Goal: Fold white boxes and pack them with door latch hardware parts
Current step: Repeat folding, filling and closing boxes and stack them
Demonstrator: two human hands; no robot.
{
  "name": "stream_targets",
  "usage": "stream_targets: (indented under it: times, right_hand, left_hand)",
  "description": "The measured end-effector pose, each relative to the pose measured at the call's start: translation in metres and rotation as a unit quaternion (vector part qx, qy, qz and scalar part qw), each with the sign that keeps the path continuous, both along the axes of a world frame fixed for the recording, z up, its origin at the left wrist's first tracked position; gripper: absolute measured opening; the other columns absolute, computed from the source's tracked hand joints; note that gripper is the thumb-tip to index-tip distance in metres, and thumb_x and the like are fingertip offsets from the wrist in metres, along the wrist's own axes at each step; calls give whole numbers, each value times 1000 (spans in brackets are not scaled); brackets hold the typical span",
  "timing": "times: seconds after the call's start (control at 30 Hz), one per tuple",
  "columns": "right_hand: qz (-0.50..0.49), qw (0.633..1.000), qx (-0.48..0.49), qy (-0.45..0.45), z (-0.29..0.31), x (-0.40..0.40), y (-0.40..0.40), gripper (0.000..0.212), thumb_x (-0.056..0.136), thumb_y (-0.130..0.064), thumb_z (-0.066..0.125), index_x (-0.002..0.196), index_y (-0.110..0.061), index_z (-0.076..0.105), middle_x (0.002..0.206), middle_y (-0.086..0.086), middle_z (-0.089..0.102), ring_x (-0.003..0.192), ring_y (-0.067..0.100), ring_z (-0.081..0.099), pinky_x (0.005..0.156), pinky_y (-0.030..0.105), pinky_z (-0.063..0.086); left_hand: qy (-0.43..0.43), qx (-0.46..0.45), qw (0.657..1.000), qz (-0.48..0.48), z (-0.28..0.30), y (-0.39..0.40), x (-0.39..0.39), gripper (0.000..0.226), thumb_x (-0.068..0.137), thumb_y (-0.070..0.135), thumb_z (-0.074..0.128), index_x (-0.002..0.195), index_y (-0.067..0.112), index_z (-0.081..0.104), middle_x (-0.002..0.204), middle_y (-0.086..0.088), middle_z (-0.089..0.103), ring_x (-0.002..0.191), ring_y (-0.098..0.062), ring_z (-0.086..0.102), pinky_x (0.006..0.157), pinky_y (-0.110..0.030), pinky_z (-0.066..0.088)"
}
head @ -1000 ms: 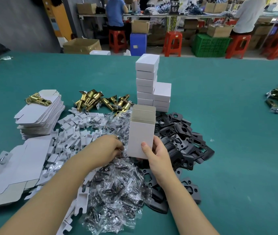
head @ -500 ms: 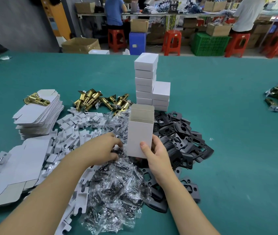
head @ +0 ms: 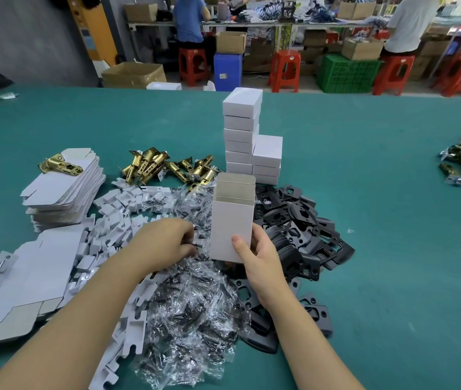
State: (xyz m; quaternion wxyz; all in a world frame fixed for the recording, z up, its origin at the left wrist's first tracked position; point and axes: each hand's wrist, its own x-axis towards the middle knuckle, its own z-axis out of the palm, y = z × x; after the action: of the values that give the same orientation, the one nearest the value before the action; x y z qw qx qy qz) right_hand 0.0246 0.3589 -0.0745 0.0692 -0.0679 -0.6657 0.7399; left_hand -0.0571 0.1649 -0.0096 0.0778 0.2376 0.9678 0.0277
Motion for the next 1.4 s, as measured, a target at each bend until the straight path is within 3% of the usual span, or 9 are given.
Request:
stream_targets:
  times: [0.17, 0.27, 0.43, 0.6, 0.73, 1.03, 1.17, 1.27, 1.4]
  right_hand:
    - [4, 1000, 6, -3, 0, 0, 0, 25, 100, -26, 65, 118, -43, 58, 113, -23, 72, 107, 2, 69, 87, 24, 57]
    - [9, 1000, 16, 2, 0, 0, 0, 26, 98, -30, 65, 118, -45, 58, 114, -24, 71, 107, 2, 68, 85, 22, 57]
    - [17, 999, 33, 21, -2, 0, -1, 30, 92, -37, 64, 121, -42, 58, 116, -20, 72, 108, 4, 68, 87, 24, 57]
    - [21, 998, 48, 32, -3, 0, 0, 30, 94, -36, 65, 122, -44, 59, 118, -17, 72, 110, 6, 68, 91, 30, 58]
    - [21, 998, 46, 33, -2, 1, 0, 31, 96, -32, 65, 126, -39, 59, 117, -11, 72, 109, 9, 69, 91, 34, 59]
    - [22, 998, 41, 31, -1, 1, -1, 44, 93, -35, 65, 135, -23, 58, 120, -1, 71, 111, 18, 68, 97, 52, 56]
    - [21, 998, 40, 39, 0, 1, -1, 41, 92, -43, 66, 131, -29, 60, 118, -5, 72, 109, 15, 69, 96, 48, 58]
    - [22, 998, 28, 43, 1, 2, -2, 43, 90, -47, 66, 130, -32, 60, 120, -6, 72, 112, 14, 68, 96, 42, 58]
    - [24, 998, 11, 49, 2, 3, -2, 43, 90, -46, 66, 130, -35, 59, 123, -8, 72, 115, 12, 68, 95, 36, 58]
  left_hand:
    - [-5, 92, 993, 69, 12, -7, -2, 10, 95, 36, 67, 88, 30, 62, 85, 15, 68, 66, -8, 64, 61, -25, 57]
    - [68, 199, 973, 95, 34, -11, -2, 11, 92, 32, 69, 84, 30, 63, 77, 18, 64, 57, -8, 56, 52, -26, 50]
    - [207, 361, 909, -5, 85, 7, 11, 8, 88, 27, 75, 90, 20, 76, 77, 10, 69, 61, -11, 56, 55, -29, 44]
    - [264, 203, 940, -79, 95, 42, 14, 12, 95, 34, 68, 99, 26, 77, 91, 6, 72, 86, -20, 65, 66, -32, 41]
    - [226, 61, 969, -81, 87, 56, 12, 21, 103, 37, 52, 111, 34, 71, 104, 9, 70, 100, -16, 64, 73, -31, 47]
    - [118, -9, 989, -93, 87, 59, 18, 41, 101, 17, 43, 128, 41, 63, 116, 9, 72, 102, -18, 63, 80, -35, 54]
    - [104, 107, 983, -110, 79, 47, 22, 43, 101, 14, 45, 136, 31, 62, 133, 10, 64, 113, -13, 60, 90, -35, 52]
    - [146, 275, 946, -95, 69, 36, 21, 34, 98, 9, 56, 127, 21, 69, 126, 7, 63, 97, -1, 55, 85, -27, 48]
    - [139, 354, 925, -16, 53, 21, 15, 44, 94, 20, 68, 137, 23, 59, 122, 8, 56, 106, -8, 54, 90, -27, 46]
